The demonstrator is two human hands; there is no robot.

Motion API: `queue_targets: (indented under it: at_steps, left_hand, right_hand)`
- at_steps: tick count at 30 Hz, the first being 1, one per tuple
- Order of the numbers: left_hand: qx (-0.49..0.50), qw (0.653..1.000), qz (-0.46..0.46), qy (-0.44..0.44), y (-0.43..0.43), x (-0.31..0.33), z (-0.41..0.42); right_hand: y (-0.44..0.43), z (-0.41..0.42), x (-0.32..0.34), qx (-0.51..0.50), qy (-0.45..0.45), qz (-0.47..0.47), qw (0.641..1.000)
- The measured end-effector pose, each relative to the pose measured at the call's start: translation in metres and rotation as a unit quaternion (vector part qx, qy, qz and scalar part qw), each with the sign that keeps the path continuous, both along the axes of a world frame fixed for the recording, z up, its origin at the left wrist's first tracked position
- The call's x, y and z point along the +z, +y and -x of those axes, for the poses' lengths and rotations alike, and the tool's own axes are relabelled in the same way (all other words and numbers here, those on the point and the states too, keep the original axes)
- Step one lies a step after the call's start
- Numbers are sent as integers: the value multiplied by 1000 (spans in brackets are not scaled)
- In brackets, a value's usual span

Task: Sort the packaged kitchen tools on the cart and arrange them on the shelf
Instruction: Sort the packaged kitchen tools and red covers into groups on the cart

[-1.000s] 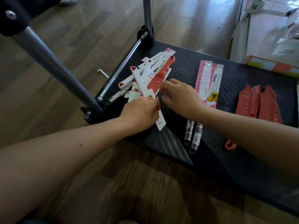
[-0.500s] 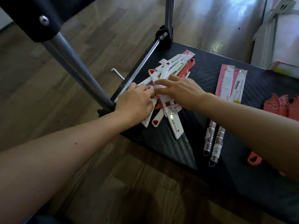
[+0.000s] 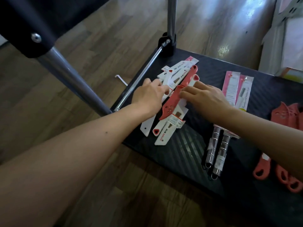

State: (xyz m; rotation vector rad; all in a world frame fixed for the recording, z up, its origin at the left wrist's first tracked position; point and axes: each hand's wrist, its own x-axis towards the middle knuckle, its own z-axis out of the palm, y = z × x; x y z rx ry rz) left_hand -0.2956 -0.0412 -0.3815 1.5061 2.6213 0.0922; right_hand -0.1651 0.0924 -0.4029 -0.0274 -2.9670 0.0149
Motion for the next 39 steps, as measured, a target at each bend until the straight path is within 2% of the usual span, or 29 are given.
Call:
queue_targets:
  at_steps: [5, 9, 16, 20, 23, 26, 28, 31, 33, 36, 39]
  left_hand:
    - [-81, 992, 50, 87, 11, 5, 13]
    - [-131, 968, 123, 176, 13, 1, 14]
    - [-166, 940, 168, 246, 16, 3, 13]
    - [-218, 910, 213, 282, 4, 0, 17]
    - [-221, 903, 228, 290, -6, 1, 21]
    - [-234, 902, 162, 324, -19, 3, 29]
    - [-216, 906, 159, 327, -25, 13, 29]
    - [-183, 924, 35, 334, -28, 15, 29]
    - [-212, 935, -29, 282, -29, 16, 26]
    - [-202, 963, -118, 132, -26, 20, 23]
    - [-131, 986, -106, 9, -19, 19, 15]
  right_hand:
    - [8, -29, 1, 5, -12, -11, 1000]
    - [5, -38, 2, -17, -22, 12, 1000]
    - [-7, -35, 3, -2, -21, 25, 999]
    - [-14, -33, -4, -26, -41, 70, 996]
    - [-23, -34, -4, -33, -37, 79, 996]
    - [-29, -31, -1, -65, -33, 90, 993]
    - [-34, -29, 1, -92, -40, 104, 990]
    - [-44, -26, 7, -164, -10, 186, 969]
    - [-46, -26, 11, -211, 18, 263, 941]
    - [-43, -29, 18, -267, 25, 376, 887]
    - [-43, -38, 20, -304, 32, 466, 830]
